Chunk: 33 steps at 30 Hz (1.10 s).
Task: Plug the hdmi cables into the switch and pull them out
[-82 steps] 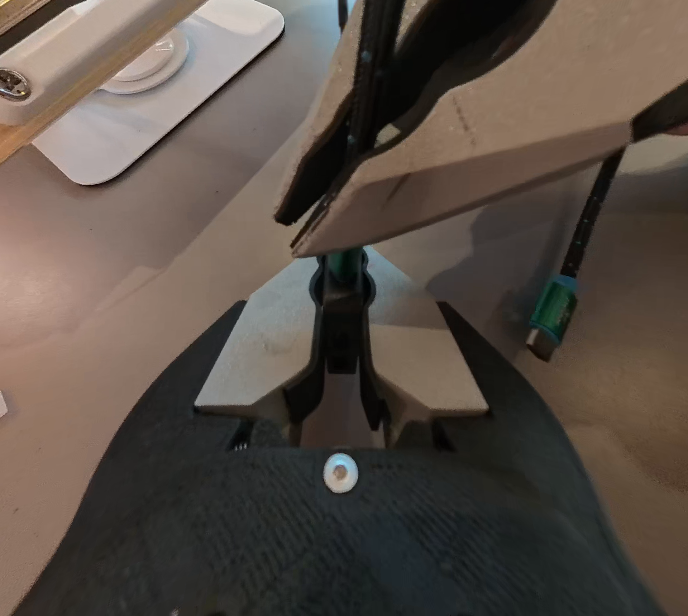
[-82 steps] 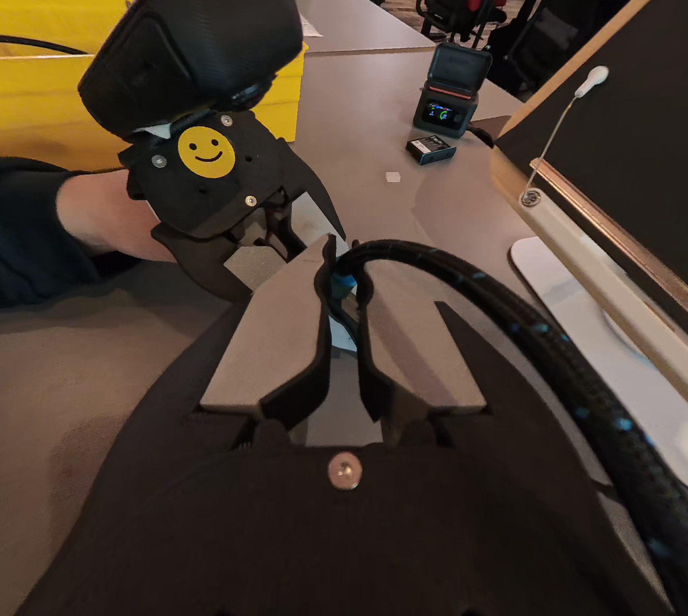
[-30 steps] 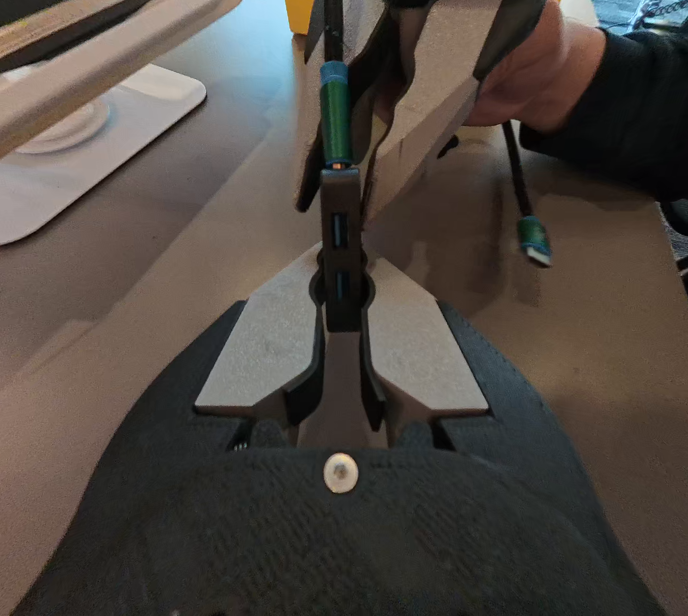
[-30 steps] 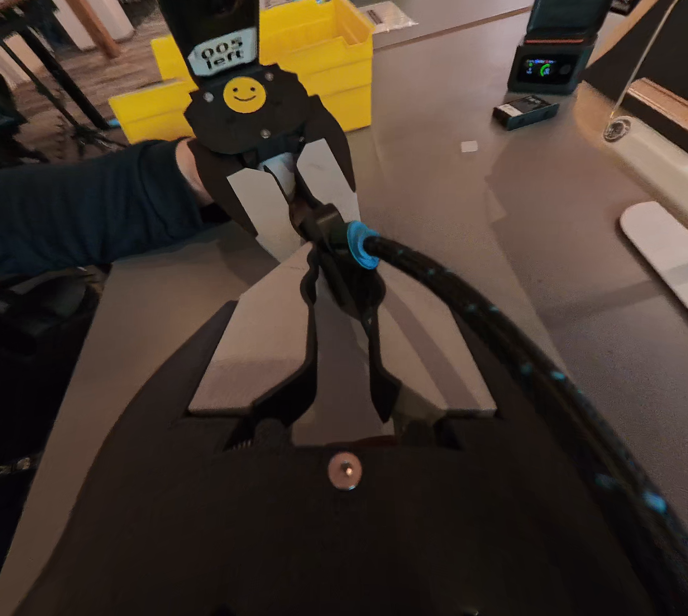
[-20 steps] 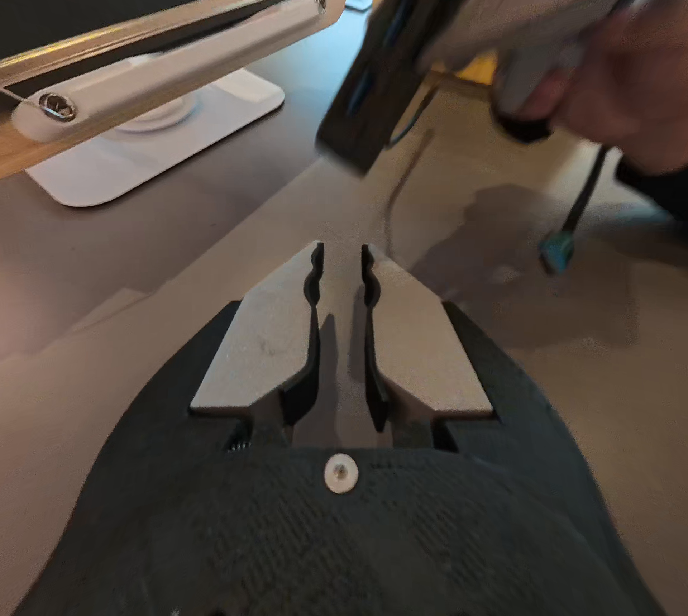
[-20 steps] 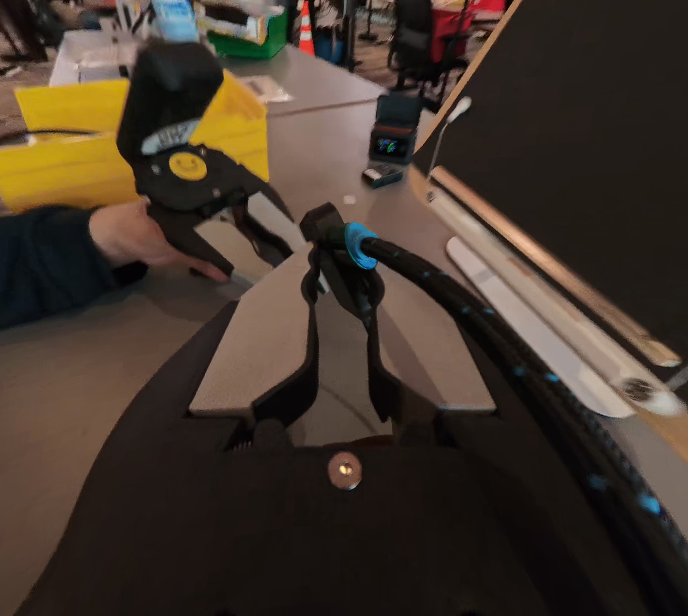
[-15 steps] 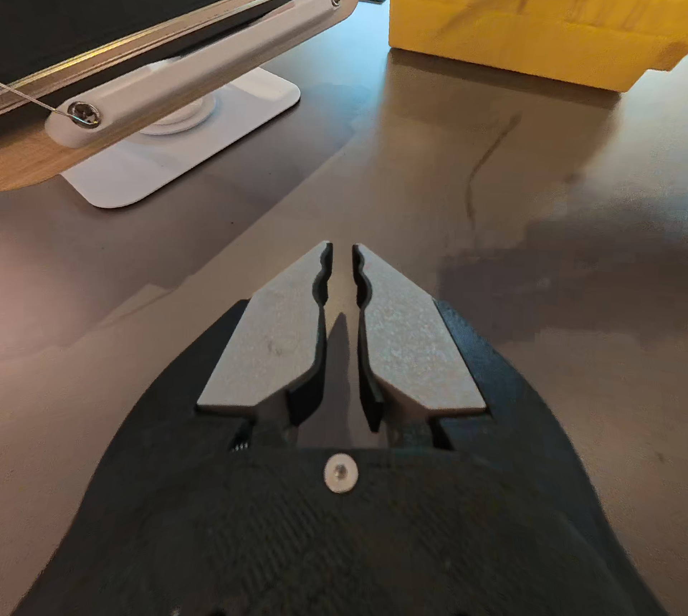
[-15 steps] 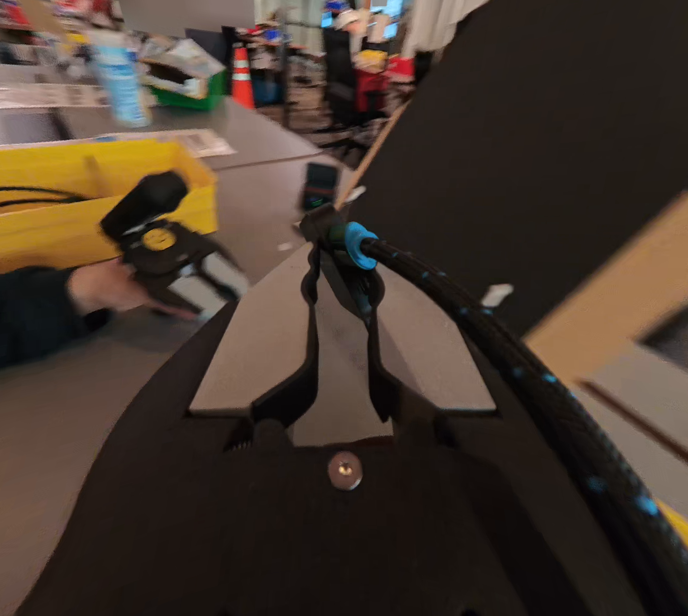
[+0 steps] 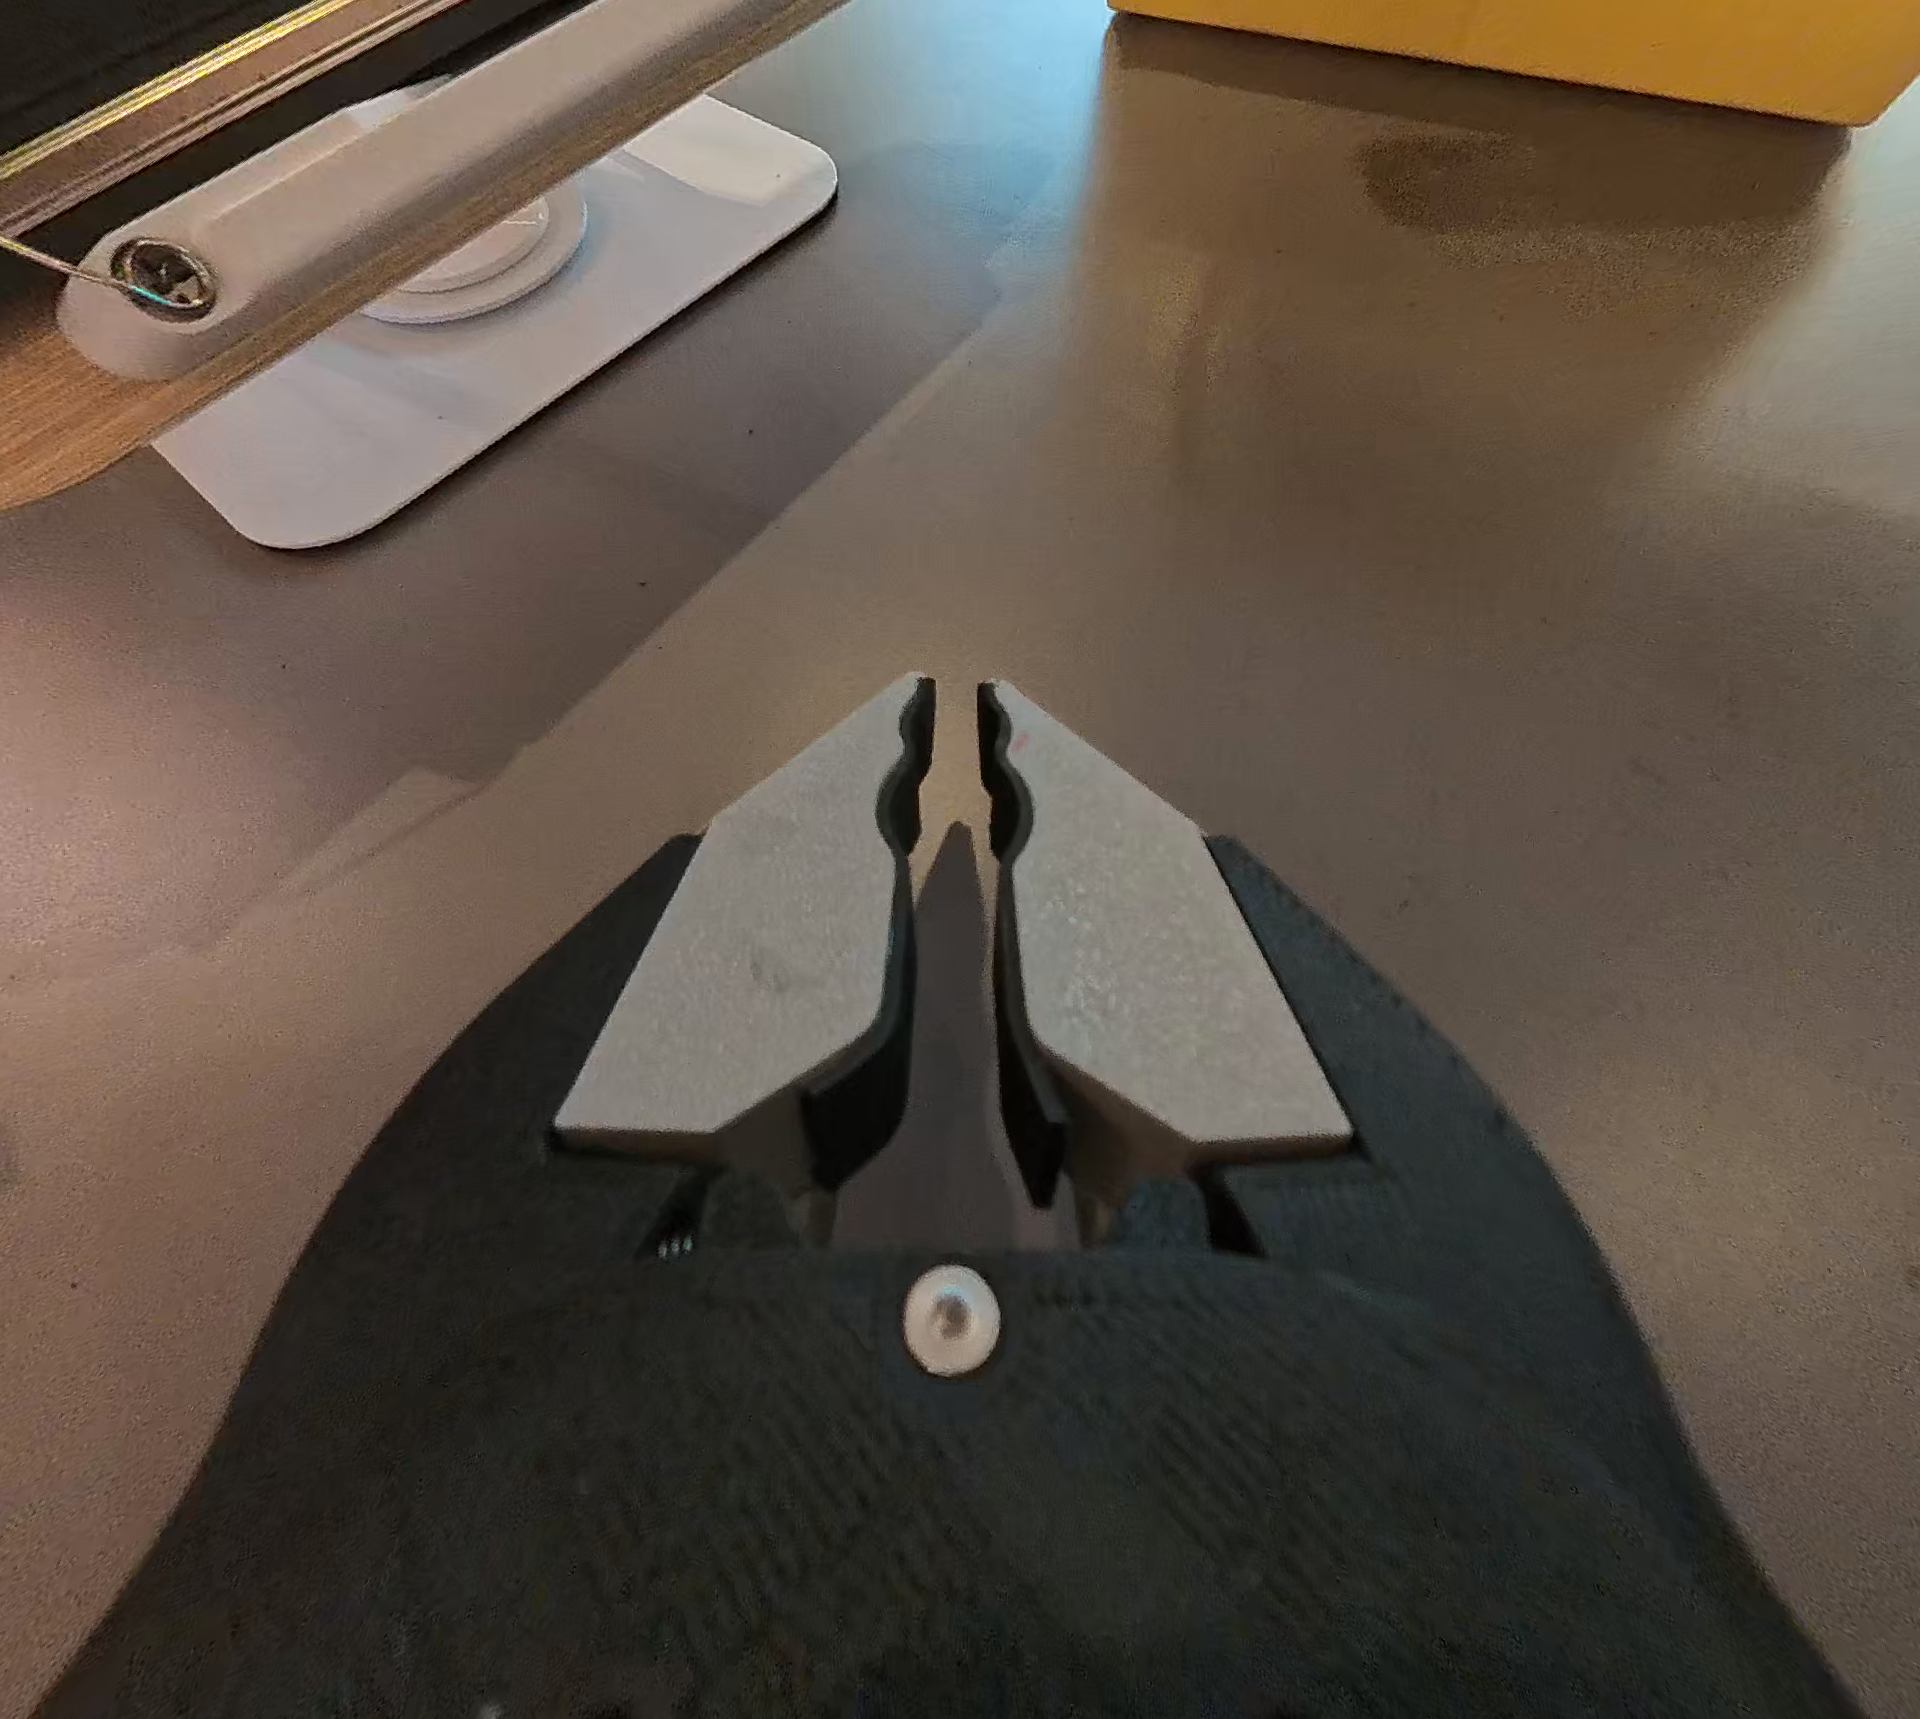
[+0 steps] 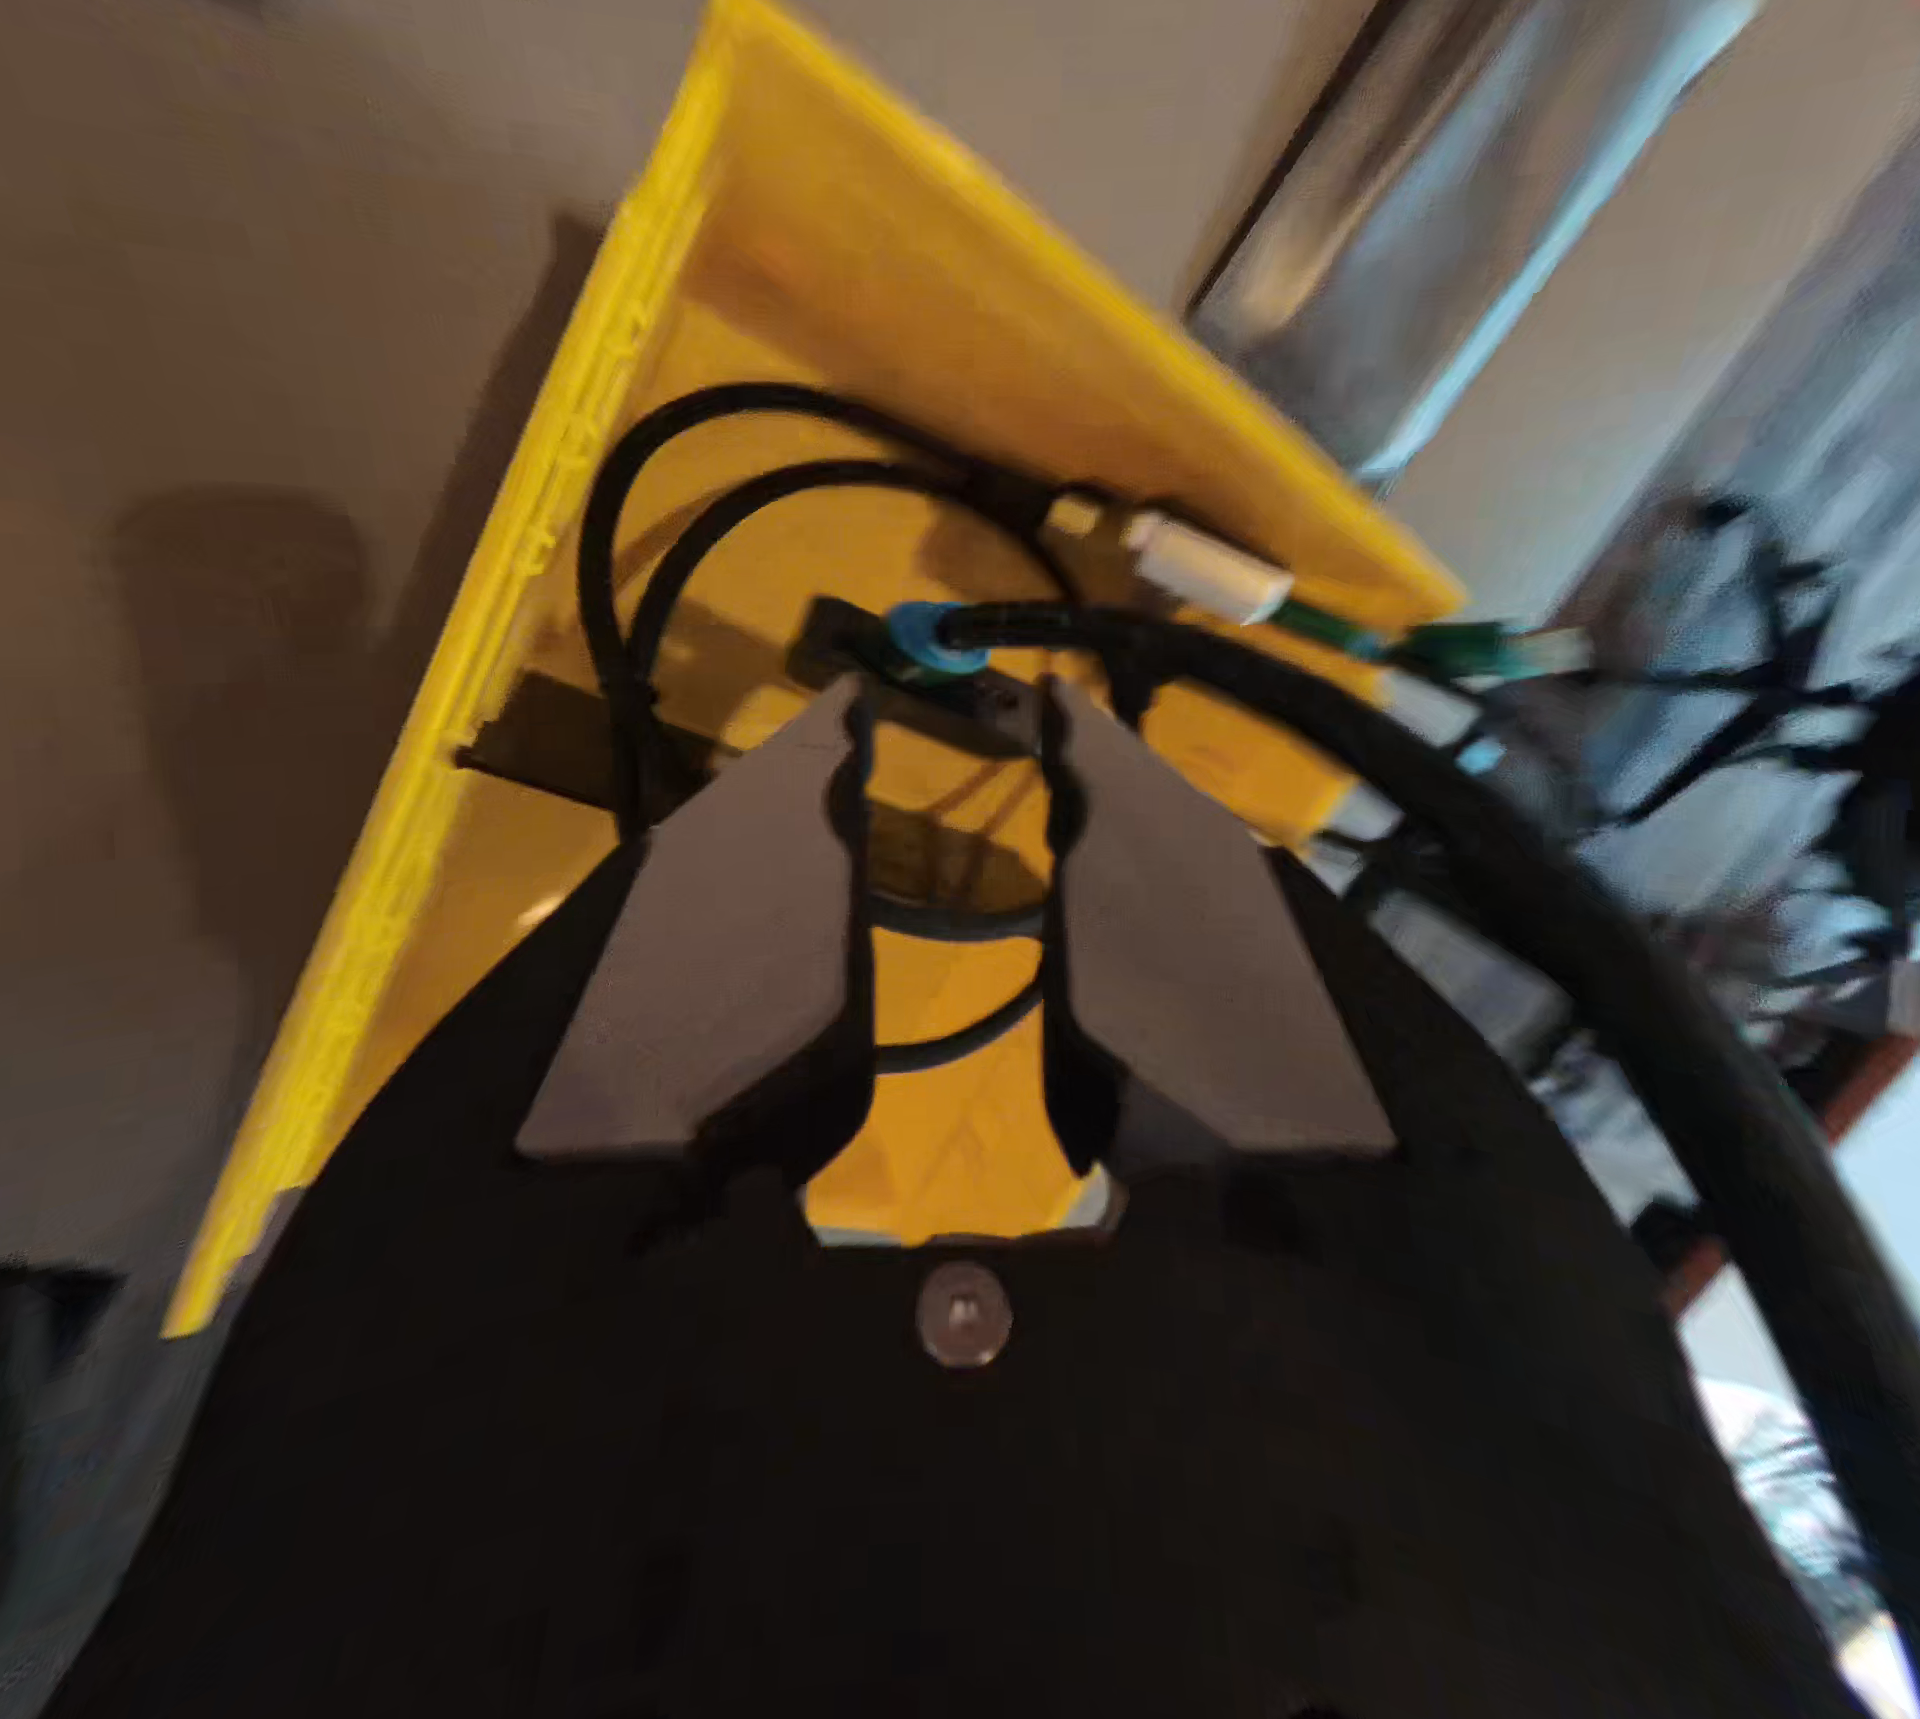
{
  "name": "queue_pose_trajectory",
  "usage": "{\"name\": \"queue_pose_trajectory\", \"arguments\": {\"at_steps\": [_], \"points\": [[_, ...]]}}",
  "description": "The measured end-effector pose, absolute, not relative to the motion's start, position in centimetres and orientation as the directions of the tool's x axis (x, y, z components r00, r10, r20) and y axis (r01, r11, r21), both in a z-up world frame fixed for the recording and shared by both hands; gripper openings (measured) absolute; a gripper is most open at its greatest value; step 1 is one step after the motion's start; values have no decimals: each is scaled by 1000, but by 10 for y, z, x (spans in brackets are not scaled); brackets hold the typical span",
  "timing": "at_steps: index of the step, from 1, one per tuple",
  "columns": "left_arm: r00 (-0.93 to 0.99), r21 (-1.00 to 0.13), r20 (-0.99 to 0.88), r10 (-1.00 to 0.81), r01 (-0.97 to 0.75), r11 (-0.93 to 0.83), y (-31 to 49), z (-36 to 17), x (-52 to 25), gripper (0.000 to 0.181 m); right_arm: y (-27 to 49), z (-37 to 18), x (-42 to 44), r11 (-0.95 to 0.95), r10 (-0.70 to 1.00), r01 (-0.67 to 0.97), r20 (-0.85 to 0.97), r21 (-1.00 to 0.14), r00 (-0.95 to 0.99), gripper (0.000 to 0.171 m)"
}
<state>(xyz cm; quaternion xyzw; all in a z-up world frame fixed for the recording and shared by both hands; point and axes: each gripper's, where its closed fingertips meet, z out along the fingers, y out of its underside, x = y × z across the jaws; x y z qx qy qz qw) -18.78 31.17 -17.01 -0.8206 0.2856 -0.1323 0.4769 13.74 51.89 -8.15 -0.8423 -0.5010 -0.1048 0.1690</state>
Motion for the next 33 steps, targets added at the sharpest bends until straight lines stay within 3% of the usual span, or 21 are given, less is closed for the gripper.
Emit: {"name": "queue_pose_trajectory", "arguments": {"at_steps": [1, 3, 6, 13, 17, 22, 26, 29, 33], "points": [[801, -856, -61, -596, -349, -381, 312, -170, -187, 5, 511, -99, 139, -499, 810, 855, 272, -143, 519, 23], [798, -852, -70, -599, -360, -379, 311, -171, -187, 5, 492, -116, 124, -599, 793, 794, 64, -101, 606, 36], [797, -850, -73, -600, -364, -380, 311, -172, -186, 5, 498, -107, 116, -669, 737, 736, 33, -97, 675, 32], [798, -854, -55, -600, -349, -386, 311, -171, -188, 5, 489, -31, 78, -504, 804, 755, 90, -420, 587, 33], [793, -849, -64, -606, -362, -385, 310, -173, -186, 4, 465, -12, 125, -514, 748, 712, 155, -479, 645, 36], [787, -839, -62, -614, -374, -395, 309, -175, -182, 4, 435, -37, 189, -611, 682, 606, 51, -510, 730, 50], [775, -827, -91, -625, -408, -386, 307, -178, -179, 3, 411, -63, 172, -614, 729, 542, -149, -573, 668, 51], [774, -830, -93, -627, -408, -381, 307, -178, -179, 2, 401, -81, 150, -576, 775, 556, -186, -599, 604, 52], [779, -840, -63, -624, -380, -388, 307, -176, -180, 2, 407, -103, 137, -522, 803, 612, -100, -595, 588, 29]]}}
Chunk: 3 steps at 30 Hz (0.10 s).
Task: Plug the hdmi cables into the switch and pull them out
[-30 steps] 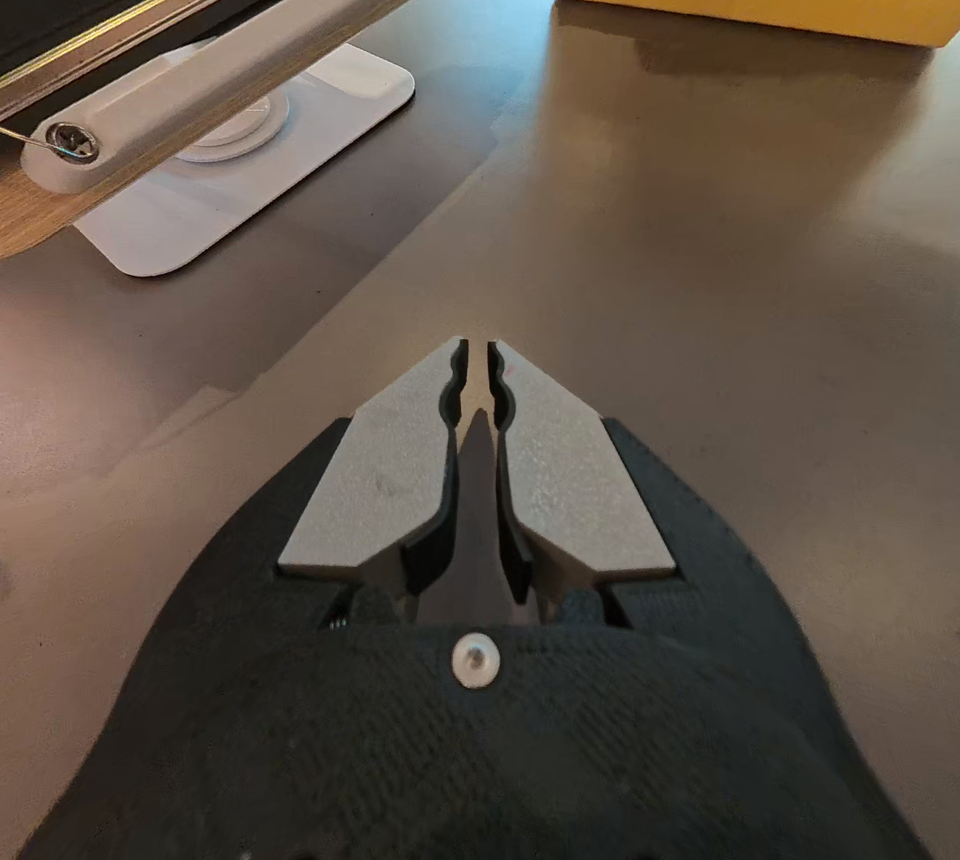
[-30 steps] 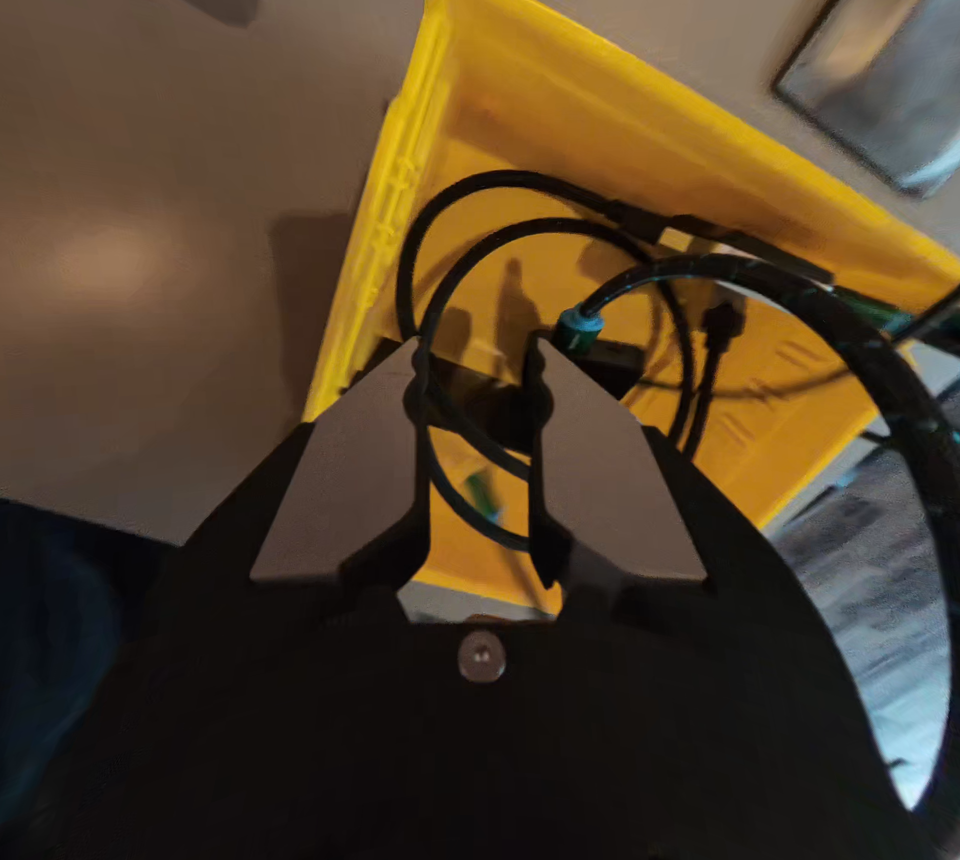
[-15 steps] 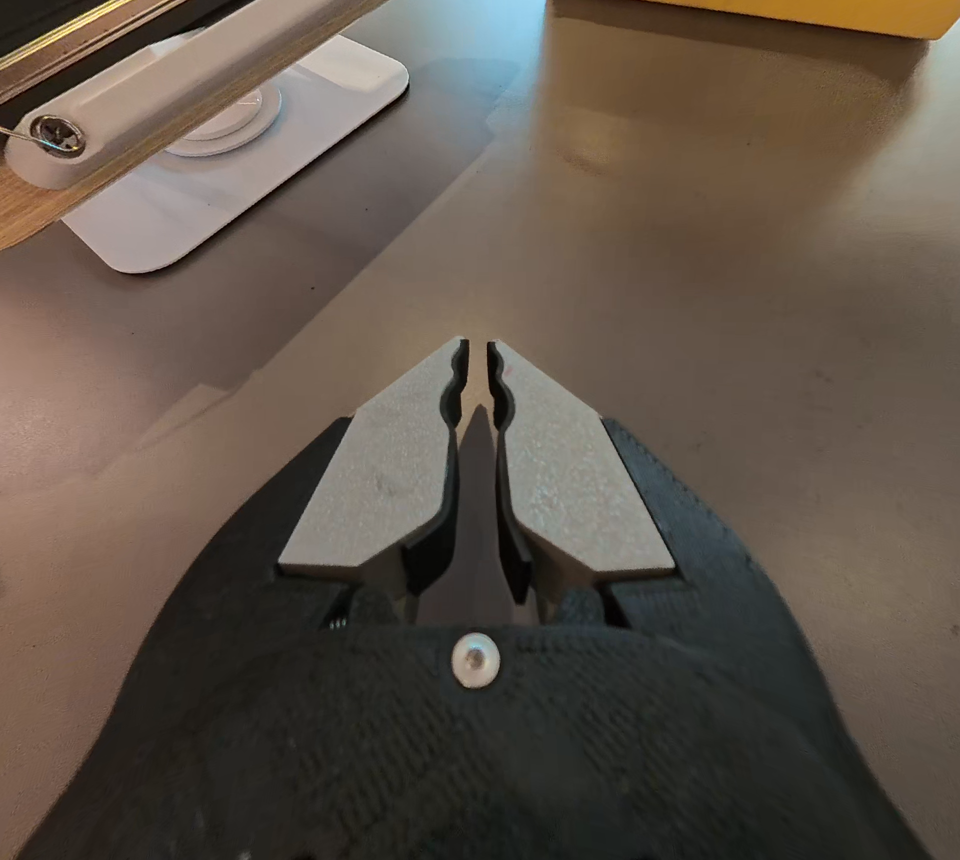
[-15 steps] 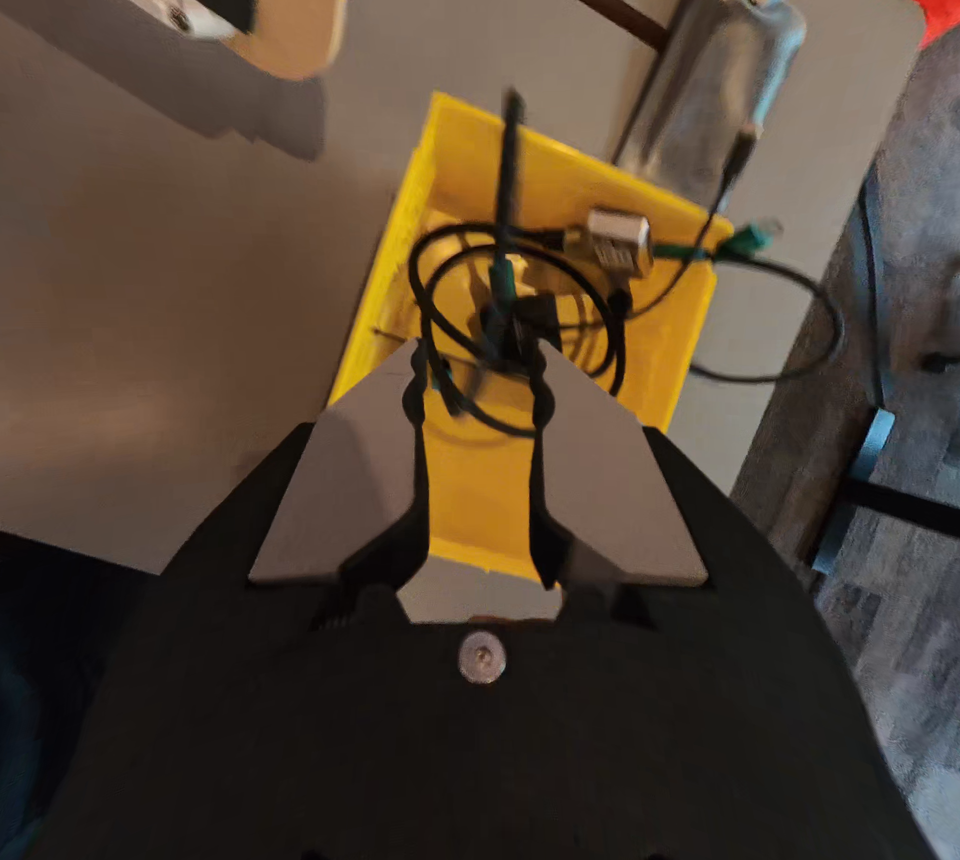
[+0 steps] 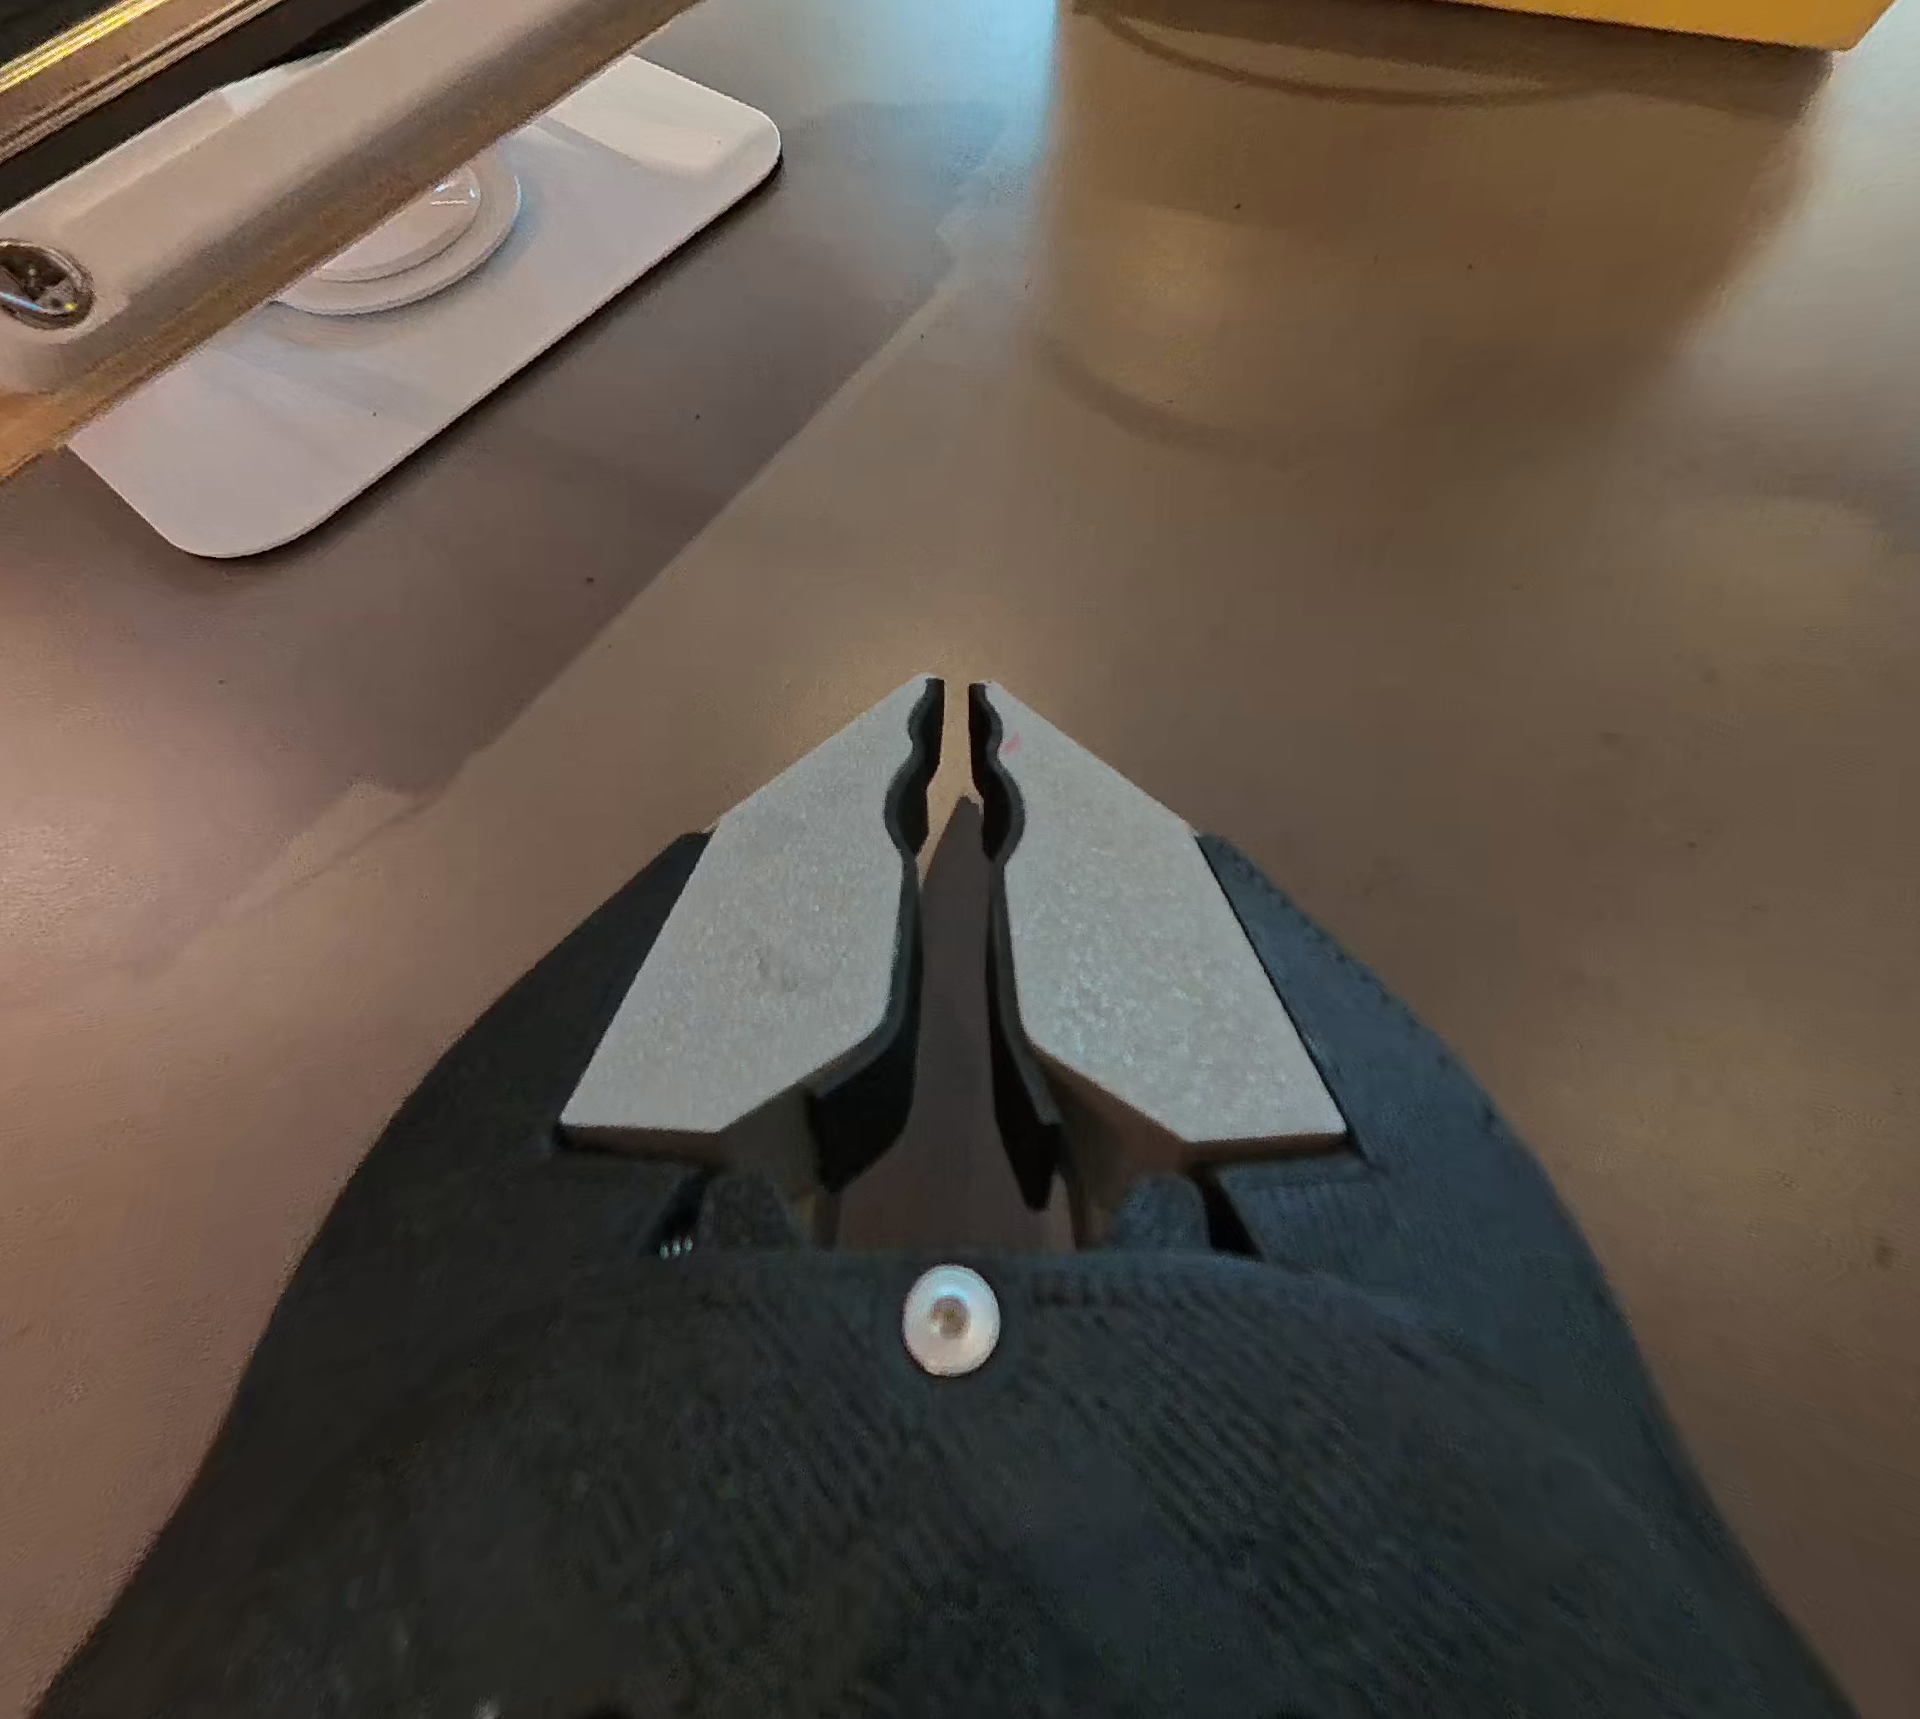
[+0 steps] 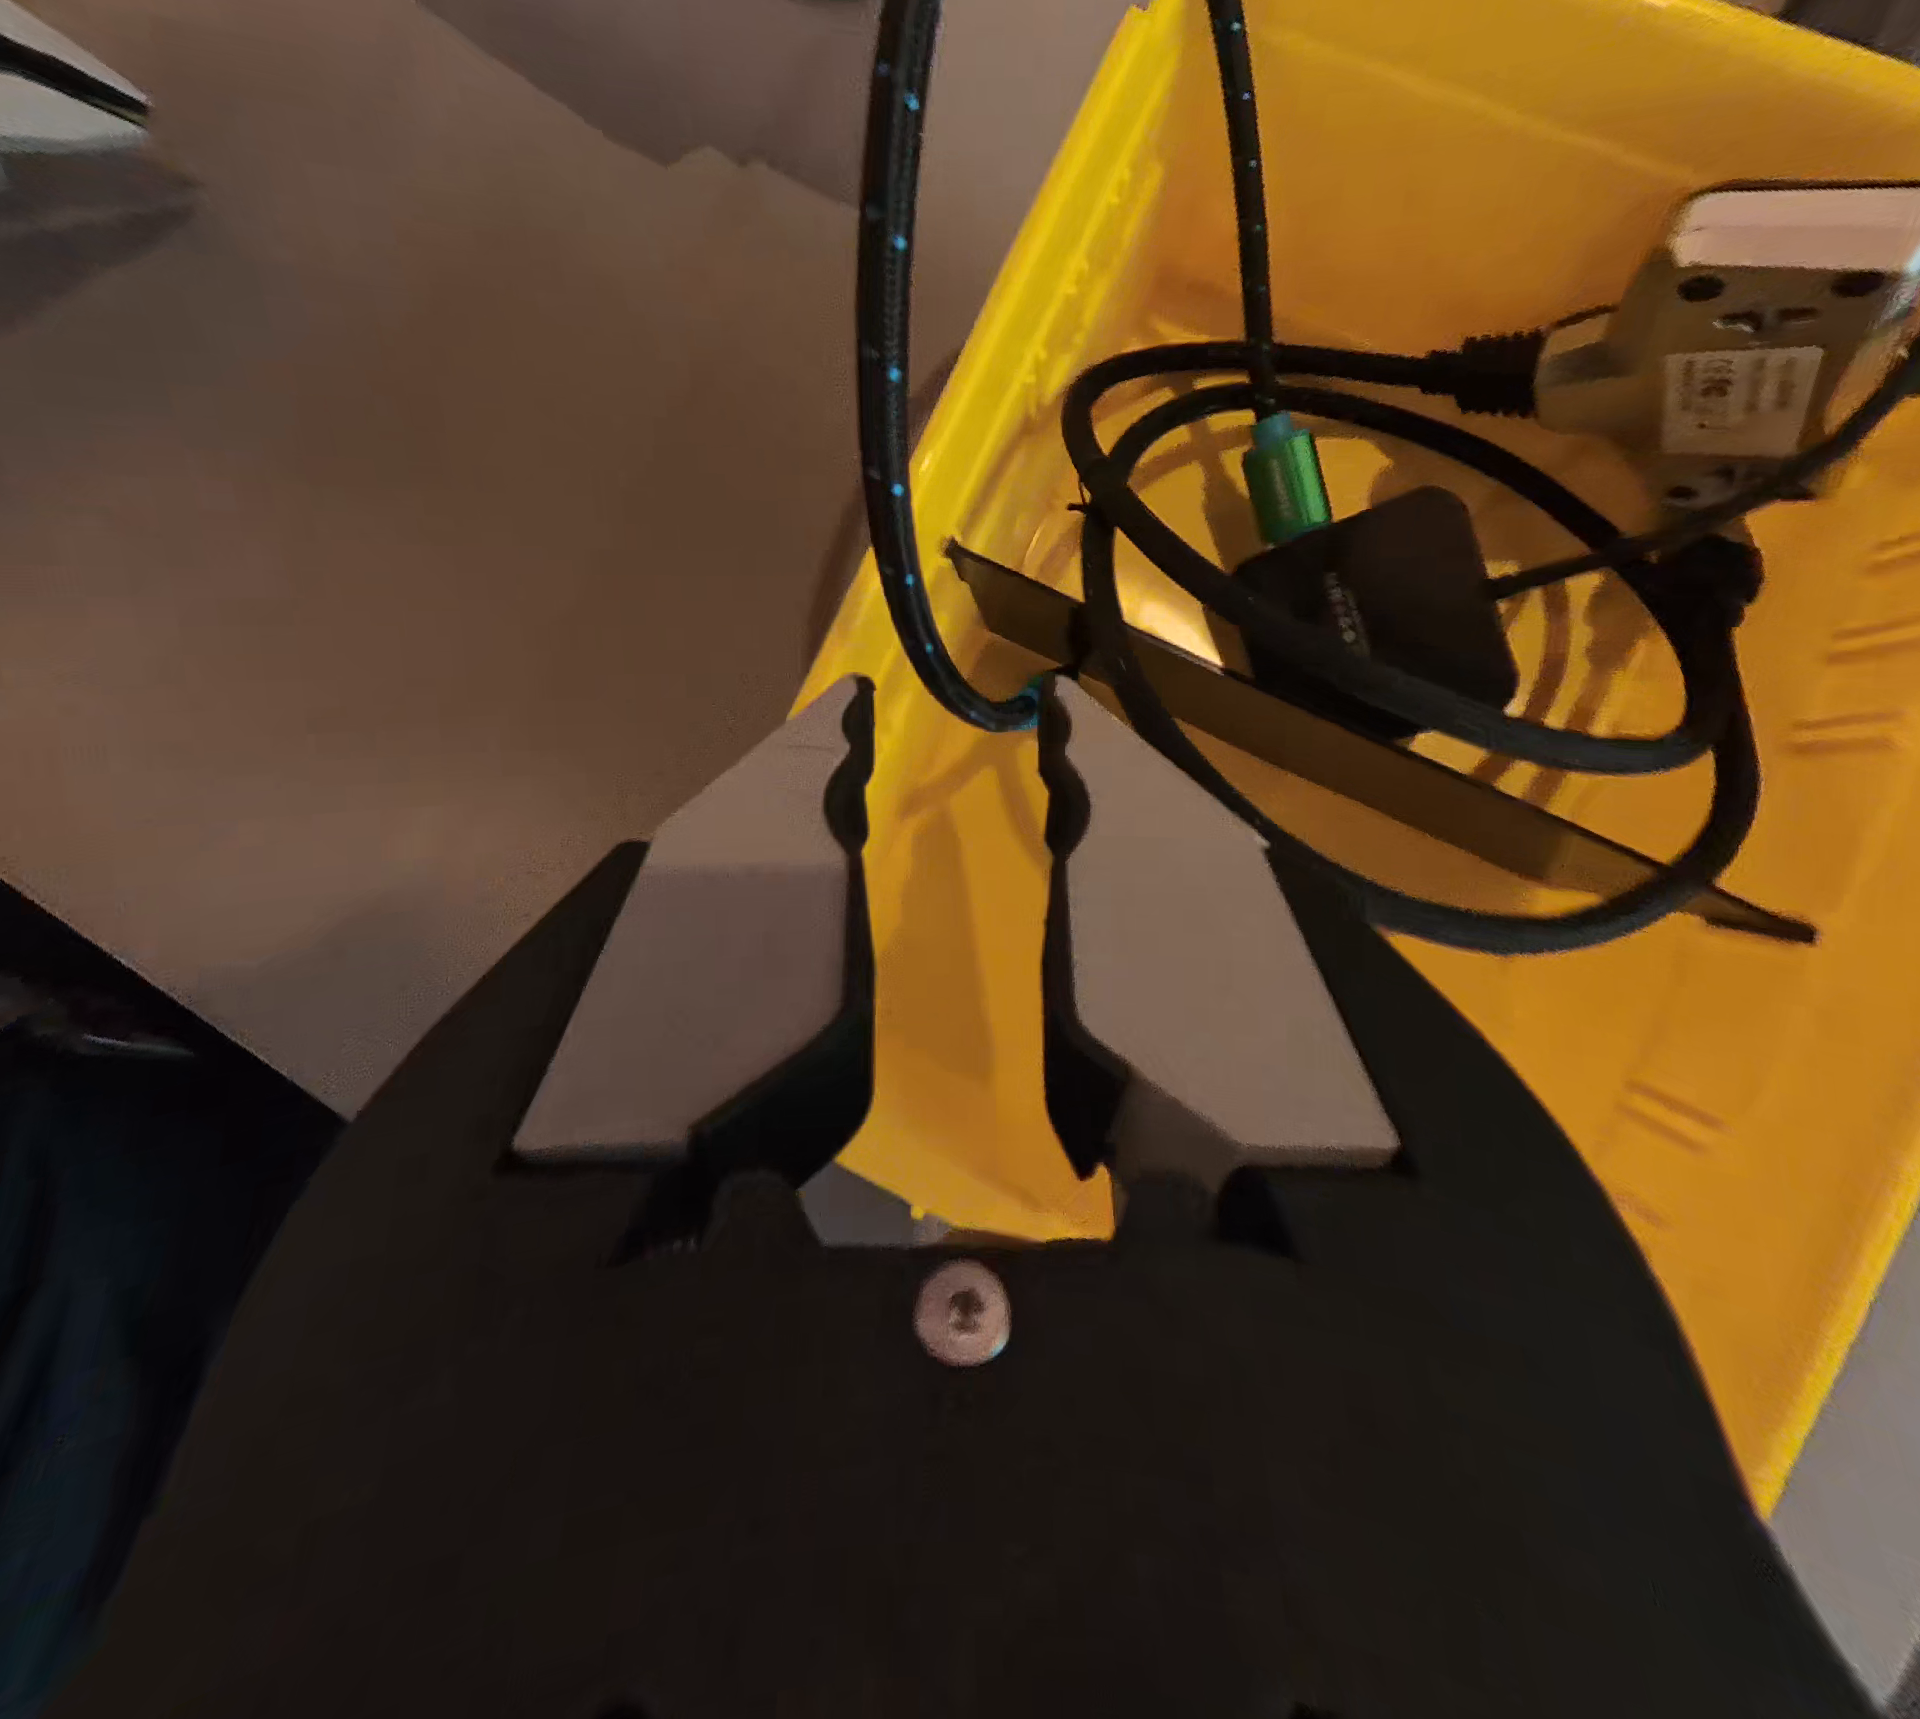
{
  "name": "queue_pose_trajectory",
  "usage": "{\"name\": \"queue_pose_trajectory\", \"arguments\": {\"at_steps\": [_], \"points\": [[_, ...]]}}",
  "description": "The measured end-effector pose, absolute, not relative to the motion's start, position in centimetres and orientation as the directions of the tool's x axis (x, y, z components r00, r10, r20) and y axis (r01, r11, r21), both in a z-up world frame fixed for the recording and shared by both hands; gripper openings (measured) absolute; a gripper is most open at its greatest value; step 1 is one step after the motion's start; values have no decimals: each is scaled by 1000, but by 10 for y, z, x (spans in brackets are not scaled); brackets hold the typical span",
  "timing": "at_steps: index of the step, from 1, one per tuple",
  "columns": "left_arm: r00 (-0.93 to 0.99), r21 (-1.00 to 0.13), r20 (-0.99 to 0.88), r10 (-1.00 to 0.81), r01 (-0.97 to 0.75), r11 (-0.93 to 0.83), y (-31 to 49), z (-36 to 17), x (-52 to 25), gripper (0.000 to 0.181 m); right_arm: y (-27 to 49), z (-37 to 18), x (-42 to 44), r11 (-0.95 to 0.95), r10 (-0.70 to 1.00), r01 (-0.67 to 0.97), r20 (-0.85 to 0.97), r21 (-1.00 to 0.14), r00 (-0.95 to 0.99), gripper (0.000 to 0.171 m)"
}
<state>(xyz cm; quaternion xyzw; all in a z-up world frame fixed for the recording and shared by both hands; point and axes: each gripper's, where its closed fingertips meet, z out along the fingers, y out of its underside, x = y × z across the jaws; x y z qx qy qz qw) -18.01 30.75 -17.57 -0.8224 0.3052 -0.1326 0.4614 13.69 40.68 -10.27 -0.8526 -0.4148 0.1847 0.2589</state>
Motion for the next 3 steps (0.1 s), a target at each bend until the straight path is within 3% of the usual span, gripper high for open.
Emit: {"name": "queue_pose_trajectory", "arguments": {"at_steps": [3], "points": [[780, -848, -42, -624, -358, -390, 308, -174, -181, 2, 400, -102, 119, -513, 831, 612, -171, -601, 529, 31]]}}
